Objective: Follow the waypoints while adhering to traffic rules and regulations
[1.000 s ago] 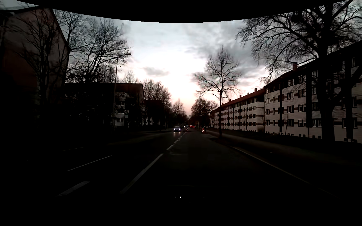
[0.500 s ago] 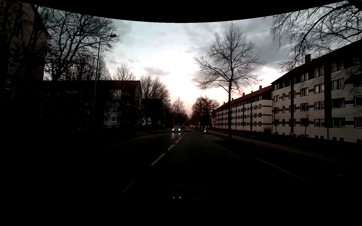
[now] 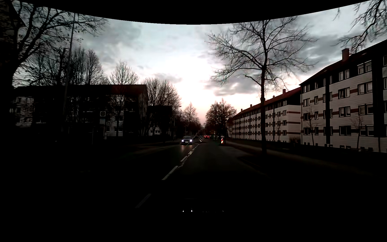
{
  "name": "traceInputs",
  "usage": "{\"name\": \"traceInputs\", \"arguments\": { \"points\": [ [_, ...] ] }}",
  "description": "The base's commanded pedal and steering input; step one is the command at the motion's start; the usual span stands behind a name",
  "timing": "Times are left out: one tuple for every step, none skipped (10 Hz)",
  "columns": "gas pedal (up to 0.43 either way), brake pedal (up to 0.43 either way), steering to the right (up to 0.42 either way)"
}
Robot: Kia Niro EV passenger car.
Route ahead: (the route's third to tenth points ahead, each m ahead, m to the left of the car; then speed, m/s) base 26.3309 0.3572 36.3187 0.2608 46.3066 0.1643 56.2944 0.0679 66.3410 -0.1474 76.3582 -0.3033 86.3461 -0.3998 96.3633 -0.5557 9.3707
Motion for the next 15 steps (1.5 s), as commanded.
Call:
{"name": "traceInputs", "arguments": {
  "points": [
    [0.039,0.000,0.003],
    [0.028,0.000,0.006],
    [0.020,0.000,0.011],
    [0.020,0.000,0.014],
    [0.020,0.000,0.015],
    [0.020,0.000,0.015],
    [0.020,0.000,0.015],
    [0.000,0.000,0.014],
    [0.000,0.000,0.012],
    [0.000,0.000,0.009],
    [0.000,0.000,0.006],
    [0.000,0.000,0.005],
    [0.000,0.000,0.006],
    [0.000,0.000,0.004],
    [0.000,0.000,0.000]
  ]
}}
